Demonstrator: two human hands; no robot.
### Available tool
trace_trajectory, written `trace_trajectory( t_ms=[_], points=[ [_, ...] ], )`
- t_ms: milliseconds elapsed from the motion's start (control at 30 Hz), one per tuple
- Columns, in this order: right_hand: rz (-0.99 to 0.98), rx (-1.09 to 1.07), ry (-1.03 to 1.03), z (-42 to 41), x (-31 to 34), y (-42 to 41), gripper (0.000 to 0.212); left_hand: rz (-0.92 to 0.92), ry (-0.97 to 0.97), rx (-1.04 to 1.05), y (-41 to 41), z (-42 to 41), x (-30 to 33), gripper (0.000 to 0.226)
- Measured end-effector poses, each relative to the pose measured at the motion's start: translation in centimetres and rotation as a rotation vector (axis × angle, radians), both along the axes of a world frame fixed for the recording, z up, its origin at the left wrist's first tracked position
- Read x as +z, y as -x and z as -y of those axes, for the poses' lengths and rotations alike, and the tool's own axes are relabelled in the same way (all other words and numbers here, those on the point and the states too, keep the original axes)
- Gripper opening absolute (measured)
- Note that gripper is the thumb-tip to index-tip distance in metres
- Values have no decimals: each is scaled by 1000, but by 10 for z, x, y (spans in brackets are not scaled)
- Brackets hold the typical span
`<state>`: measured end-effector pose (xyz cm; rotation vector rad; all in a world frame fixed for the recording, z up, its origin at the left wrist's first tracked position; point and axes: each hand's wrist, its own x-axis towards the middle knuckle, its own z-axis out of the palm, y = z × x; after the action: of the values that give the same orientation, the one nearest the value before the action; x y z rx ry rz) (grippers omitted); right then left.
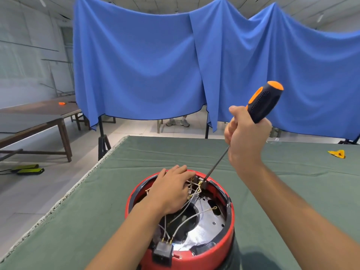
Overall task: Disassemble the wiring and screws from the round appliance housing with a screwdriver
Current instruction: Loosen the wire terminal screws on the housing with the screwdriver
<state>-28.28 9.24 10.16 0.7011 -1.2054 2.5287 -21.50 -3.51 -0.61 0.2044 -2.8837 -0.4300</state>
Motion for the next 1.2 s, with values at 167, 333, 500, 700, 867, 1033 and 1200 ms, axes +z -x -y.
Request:
trace_trajectory(
  t_ms=[167, 333, 500, 700, 867, 1033, 1200],
  points=[
    [17, -20, 33, -3, -4, 0, 28, -27, 10, 17, 0, -1, 0, 55],
    [29, -29, 48, -4, -7, 1, 26, -69, 21, 33, 1, 1, -1, 54],
    [2, -31, 38, -3, -6, 1, 27, -104, 2, 47, 3, 2, 0, 59],
    [9, -28, 23, -1, -9, 1, 27, -101, -10, 49, 4, 4, -1, 57],
    [0, -45, -29, 2, -6, -3, 26, -33, 50, 158, 2, 3, -4, 49],
    [-88, -120, -296, 6, -2, 2, 34, 17, 103, 176, 1, 1, -4, 47],
    [12, -184, -458, 9, -32, 12, 30, -1, 97, 169, 1, 2, -4, 49]
  ],
)
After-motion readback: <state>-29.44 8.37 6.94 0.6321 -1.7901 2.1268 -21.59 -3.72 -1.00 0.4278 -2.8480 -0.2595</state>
